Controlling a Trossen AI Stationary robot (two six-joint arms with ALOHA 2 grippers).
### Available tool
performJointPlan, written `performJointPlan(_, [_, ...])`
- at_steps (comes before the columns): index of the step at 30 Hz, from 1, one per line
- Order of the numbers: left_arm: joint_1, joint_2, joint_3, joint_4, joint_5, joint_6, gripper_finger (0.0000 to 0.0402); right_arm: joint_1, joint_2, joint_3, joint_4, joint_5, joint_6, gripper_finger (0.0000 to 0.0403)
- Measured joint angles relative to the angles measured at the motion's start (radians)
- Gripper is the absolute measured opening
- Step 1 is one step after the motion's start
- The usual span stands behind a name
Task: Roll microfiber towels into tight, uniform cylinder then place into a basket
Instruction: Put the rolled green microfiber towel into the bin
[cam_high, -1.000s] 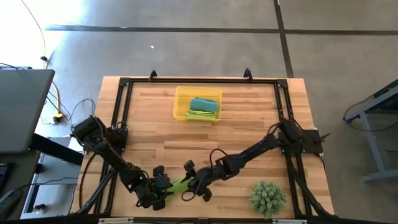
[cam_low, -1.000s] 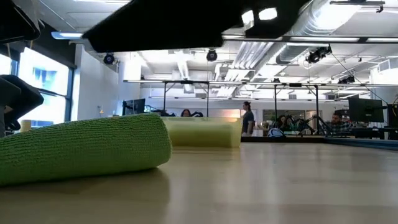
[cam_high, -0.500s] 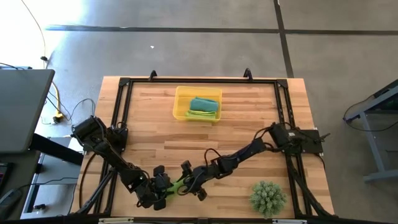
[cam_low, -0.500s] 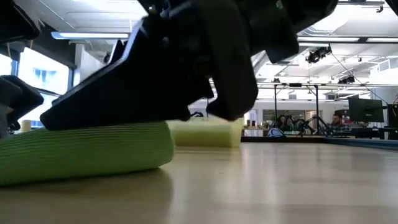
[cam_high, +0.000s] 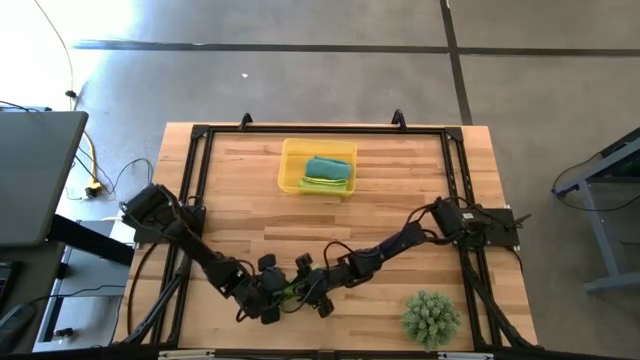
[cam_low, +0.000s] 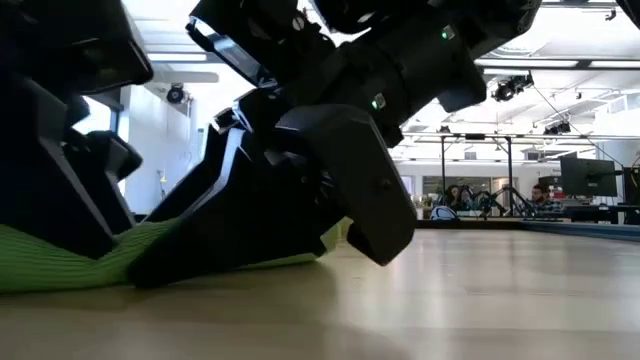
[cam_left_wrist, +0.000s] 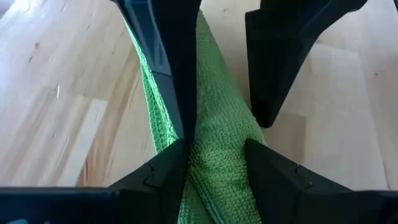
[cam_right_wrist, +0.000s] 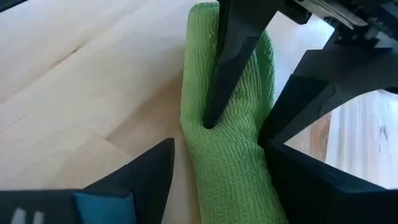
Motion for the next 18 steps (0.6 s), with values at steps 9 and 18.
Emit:
performJointPlan(9, [0.027, -0.006, -0.001, 0.028, 0.064, 0.036, 0.0152, 0.001, -0.004, 0.003, -0.088, 0.029, 0.152, 0.0217])
performJointPlan(18, [-0.023, -0.079, 0.001, 0.007, 0.104, 0.029, 0.0152, -0.016, -0.006, 0.004, -0.196, 0.020, 0.255, 0.0129])
